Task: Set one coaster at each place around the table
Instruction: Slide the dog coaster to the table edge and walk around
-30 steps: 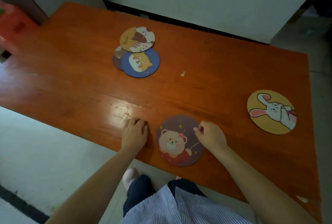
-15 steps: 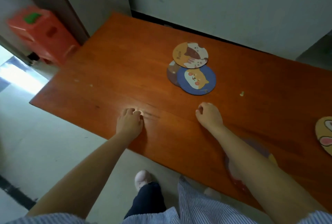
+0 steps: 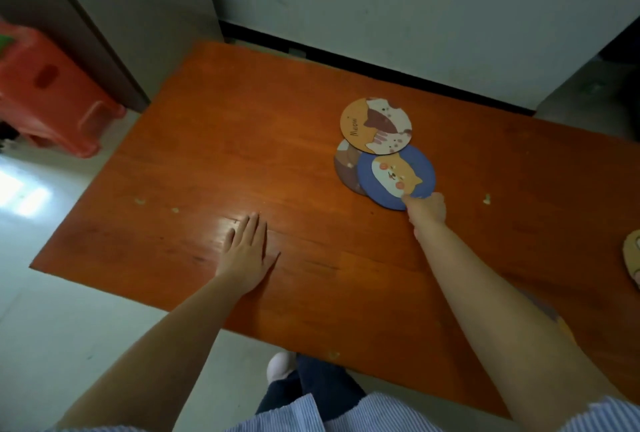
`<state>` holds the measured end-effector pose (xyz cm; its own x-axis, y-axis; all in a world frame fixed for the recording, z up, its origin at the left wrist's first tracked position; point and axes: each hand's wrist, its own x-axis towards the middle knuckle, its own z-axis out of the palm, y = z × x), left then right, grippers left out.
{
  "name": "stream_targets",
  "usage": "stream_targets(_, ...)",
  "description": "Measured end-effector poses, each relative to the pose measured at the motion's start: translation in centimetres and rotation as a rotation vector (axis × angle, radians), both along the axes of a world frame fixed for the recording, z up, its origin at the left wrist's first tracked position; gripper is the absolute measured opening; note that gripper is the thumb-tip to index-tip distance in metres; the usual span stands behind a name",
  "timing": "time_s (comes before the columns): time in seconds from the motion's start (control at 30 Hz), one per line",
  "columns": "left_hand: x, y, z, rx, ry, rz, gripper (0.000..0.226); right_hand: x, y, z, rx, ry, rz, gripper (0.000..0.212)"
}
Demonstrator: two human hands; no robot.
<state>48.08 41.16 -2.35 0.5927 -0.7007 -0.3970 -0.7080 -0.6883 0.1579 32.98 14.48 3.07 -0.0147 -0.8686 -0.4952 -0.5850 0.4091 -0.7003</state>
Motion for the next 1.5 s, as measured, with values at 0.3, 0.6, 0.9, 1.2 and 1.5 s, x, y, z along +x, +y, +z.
stream_targets(0.3,0.2,0.3,-0.7,-0.002,0.019,0.021,0.087,0.8,-4.4,-0.9,0.157,-0.056,-0.188,0.032)
stream_targets(0.6,-0.2,0.0,0.2,-0.015,0.029,0.055,0.087,-2.8,-2.7,0.7,-0.200,0.437,0.563,0.040)
stream_targets(0.9,-2.1,-5.0,4.0,-0.260,0.509,0.227,0.035,-6.2,2.7,2.2,0.153,0.202,0.965,0.032)
stream_targets(1.2,-1.4,-3.9,4.6,-0.125,0.704,0.303,0.016,-5.0,8.7,-0.6,0.061,0.369,0.930,0.034)
stream_targets(1.5,-0.7,-1.8,4.7,-0.144,0.651,0.330,0.031,-3.3,11.4,-1.1,-0.057,0.537,0.874,0.042)
